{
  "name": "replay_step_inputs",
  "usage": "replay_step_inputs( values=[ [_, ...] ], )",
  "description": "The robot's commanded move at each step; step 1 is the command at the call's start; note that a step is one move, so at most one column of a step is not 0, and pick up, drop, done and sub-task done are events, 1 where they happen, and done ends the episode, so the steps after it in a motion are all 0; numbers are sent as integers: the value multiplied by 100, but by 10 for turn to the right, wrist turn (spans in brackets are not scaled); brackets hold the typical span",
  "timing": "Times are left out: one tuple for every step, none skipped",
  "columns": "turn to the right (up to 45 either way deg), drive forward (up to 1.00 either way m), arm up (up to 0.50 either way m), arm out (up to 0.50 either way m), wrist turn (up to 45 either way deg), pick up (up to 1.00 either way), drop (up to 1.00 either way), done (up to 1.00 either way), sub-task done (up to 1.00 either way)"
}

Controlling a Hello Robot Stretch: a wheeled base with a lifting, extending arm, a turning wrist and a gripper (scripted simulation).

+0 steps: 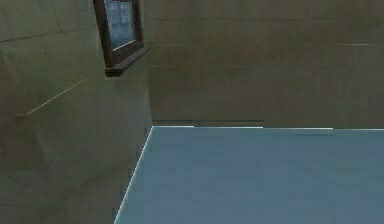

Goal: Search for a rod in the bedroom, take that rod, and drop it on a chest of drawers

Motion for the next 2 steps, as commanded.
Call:
replay_step_inputs(
  values=[
    [0,15,0,0,0,0,0,0,0],
    [450,0,0,0,0,0,0,0,0]
  ],
)
